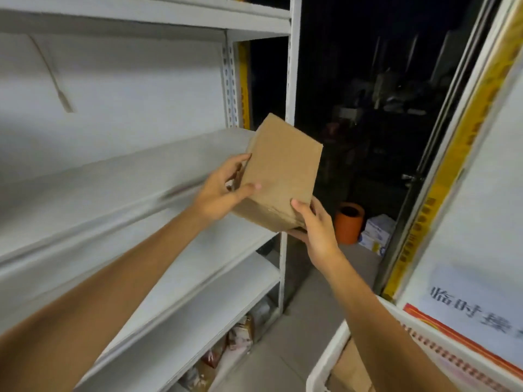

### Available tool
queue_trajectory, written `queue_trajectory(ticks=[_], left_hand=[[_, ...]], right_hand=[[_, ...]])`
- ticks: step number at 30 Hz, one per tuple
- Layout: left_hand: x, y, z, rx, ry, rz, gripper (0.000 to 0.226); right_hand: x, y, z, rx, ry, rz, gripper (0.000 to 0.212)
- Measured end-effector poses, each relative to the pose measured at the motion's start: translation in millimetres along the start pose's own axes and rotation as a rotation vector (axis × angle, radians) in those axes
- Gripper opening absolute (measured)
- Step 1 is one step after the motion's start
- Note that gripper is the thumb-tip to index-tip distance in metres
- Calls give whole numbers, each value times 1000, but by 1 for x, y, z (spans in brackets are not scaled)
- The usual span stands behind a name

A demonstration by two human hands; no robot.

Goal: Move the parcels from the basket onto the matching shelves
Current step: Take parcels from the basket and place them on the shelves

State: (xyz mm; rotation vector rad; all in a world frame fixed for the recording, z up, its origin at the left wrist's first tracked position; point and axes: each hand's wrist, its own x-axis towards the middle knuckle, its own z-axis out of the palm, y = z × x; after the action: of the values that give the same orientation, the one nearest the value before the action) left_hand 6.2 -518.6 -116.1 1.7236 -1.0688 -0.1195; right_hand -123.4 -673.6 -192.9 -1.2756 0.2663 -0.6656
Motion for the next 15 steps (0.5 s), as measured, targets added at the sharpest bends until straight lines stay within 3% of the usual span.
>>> queue_trajectory(ticks=[4,15], left_hand=[[22,-1,62,-96,-165,-38,89],[60,-15,222,-262,-509,-39,85]], right_hand=[[-7,-9,-62,-28,134,-37,35],[-56,-14,-187,-210,486,-38,44]])
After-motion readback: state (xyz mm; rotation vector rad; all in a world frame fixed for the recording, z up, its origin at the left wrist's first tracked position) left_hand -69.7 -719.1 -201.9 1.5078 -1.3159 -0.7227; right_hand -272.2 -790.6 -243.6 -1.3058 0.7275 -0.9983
